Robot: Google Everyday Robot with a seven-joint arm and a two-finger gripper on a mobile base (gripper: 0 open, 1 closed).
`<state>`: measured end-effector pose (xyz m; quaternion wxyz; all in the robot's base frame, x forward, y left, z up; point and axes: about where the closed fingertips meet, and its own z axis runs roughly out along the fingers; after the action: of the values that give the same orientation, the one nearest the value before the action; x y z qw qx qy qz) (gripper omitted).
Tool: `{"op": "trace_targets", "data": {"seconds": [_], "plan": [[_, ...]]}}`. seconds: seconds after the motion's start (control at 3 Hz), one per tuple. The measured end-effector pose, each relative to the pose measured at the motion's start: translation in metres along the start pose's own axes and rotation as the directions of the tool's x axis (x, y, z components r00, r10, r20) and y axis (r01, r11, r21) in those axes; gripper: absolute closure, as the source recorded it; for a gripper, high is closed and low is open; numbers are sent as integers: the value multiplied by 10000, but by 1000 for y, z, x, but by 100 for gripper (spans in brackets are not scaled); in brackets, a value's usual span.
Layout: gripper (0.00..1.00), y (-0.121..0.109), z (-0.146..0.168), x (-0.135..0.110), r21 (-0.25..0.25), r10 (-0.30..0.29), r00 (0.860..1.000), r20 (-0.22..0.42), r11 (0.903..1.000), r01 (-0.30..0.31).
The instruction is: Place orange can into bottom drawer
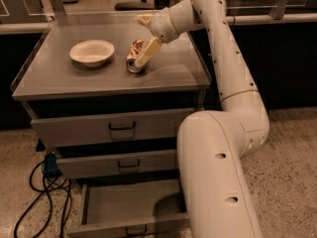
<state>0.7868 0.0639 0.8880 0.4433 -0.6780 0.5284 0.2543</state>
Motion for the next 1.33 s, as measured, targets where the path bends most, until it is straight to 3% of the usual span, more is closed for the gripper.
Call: {"op": "trace_targets", "data": {"seconds": [0.33, 0.67, 1.33], "plan": [[0, -9, 0, 9, 306, 509, 9986, -150, 9983, -504], [0, -9, 0, 9, 299, 521, 9985, -148, 9982, -516], [0, 7, 20, 36, -224, 1340, 9910, 57, 9907, -1339]]}}
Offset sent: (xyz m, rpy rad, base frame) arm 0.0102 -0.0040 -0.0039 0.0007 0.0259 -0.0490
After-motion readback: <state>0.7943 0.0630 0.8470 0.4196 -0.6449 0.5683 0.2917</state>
